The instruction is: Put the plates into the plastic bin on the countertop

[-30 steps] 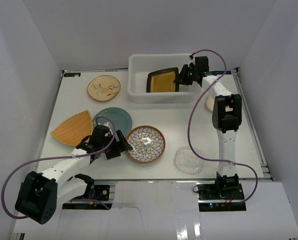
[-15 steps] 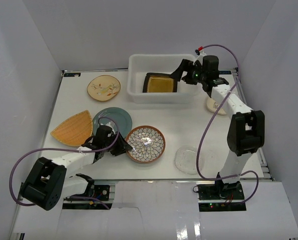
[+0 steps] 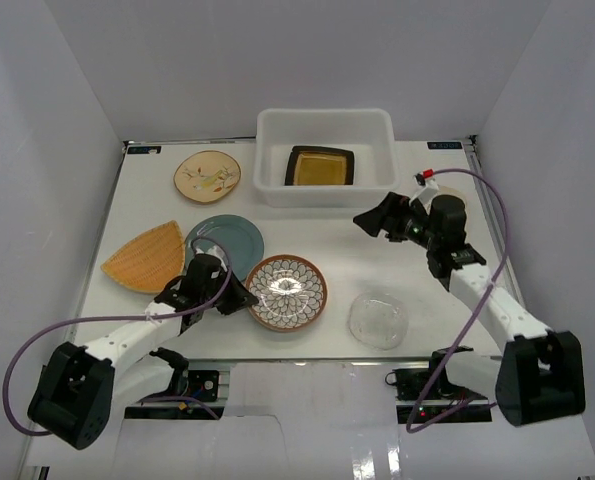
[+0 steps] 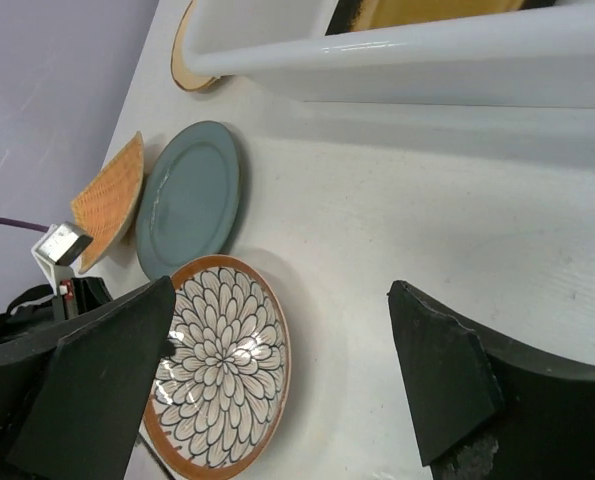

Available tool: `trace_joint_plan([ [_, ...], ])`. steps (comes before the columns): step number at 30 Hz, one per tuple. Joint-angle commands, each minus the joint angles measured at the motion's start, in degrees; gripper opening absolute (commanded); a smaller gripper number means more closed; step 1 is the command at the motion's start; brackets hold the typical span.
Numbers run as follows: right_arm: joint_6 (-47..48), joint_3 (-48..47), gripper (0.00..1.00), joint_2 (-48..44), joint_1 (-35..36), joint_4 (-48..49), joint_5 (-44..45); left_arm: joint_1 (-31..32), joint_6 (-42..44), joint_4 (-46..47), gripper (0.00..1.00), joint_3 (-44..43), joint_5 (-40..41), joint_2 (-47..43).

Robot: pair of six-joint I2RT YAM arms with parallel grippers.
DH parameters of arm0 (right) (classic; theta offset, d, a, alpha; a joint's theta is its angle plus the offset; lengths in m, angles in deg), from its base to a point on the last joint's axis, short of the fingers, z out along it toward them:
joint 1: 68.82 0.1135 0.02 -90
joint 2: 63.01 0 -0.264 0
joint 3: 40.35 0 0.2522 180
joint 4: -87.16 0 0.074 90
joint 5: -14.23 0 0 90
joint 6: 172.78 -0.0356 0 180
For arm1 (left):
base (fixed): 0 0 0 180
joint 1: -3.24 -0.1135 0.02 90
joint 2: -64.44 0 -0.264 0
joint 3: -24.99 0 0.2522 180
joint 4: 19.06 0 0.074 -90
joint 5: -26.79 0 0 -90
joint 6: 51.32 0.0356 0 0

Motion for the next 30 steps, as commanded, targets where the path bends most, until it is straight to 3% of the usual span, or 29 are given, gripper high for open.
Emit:
trace_joint_plan([
  [1,-0.5,4.9,0.93,-12.6,0.1,1.9,4.7,0.0,-1.9,-3.9,0.00,-7.1,-5.7,-8.4],
  [4,2.5,6.3,0.88,-21.9,0.1,-3.8,10.9,-0.2,-1.6,-7.2,0.00,-14.9,-6.1,-8.4],
  [5,3.0,5.9,0.78,-23.7,0.1,-4.8,11.7,-0.3,-0.8,-7.5,0.00,-20.4,-6.2,-7.4],
  [6,3.1,5.5,0.64,-25.3,0.2,-6.8,13.3,-0.6,-0.2,-8.8,0.00,-23.4,-5.9,-6.3],
  [7,3.6,5.2,0.35,-28.2,0.1,-8.1,14.5,-1.1,0.3,-9.6,0.00,-26.5,-5.2,-3.5],
  [9,4.0,5.1,0.10,-30.9,0.1,-11.0,18.8,-1.4,2.0,-8.6,0.00,-34.1,-3.3,-0.8],
  [15,9.2,5.4,0.08,-36.8,0.1,-17.6,23.7,-2.0,7.3,-5.3,0.00,-53.6,-0.1,15.8],
  [20,8.8,6.9,0.08,-36.1,0.1,-16.7,17.1,-2.3,10.5,-5.4,0.00,-69.4,3.4,34.3],
  [24,10.2,6.2,0.11,-32.3,0.4,-16.4,6.8,-2.7,10.2,-5.2,0.00,-81.7,1.1,43.5],
  [30,10.8,5.8,0.12,-29.8,1.2,-17.4,4.5,-2.9,12.8,-8.1,0.00,-99.4,3.1,56.5],
])
